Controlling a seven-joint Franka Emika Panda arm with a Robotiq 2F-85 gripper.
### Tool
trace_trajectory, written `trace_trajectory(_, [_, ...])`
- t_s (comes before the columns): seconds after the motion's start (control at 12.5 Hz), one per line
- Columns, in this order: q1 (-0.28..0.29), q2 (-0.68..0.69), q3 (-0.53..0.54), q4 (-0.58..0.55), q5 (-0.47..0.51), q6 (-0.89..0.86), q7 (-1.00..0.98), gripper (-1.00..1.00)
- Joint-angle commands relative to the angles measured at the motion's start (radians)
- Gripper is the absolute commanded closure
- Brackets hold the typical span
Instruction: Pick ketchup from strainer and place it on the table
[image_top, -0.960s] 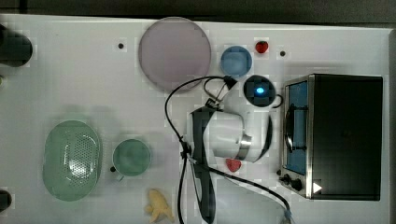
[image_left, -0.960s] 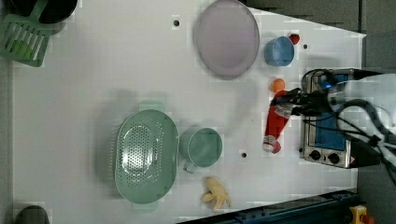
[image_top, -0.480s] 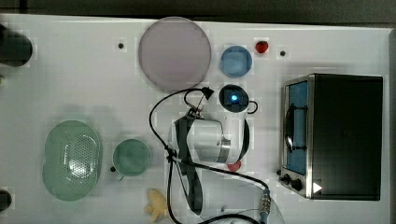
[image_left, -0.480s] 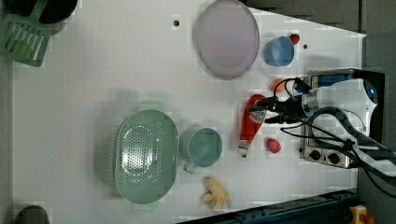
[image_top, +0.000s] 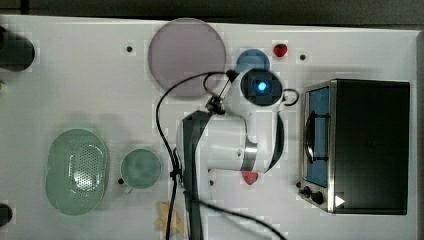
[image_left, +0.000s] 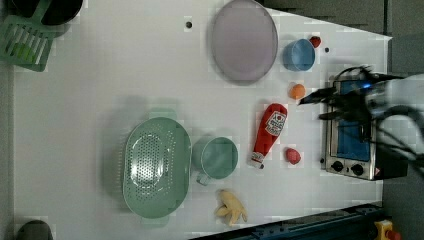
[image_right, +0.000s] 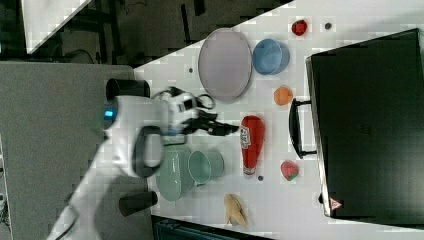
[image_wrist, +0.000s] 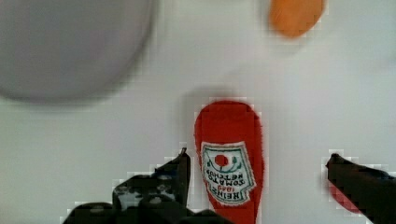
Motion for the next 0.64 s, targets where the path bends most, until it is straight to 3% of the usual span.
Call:
trace_trajectory(0.08, [-0.006, -0.114, 0.008, 0.175, 0.006, -0.169, 0.162, -1.00])
trace_trajectory(0.64, [0.000, -0.159, 0.026, 0.419, 0.016, -0.450, 0.347, -1.00])
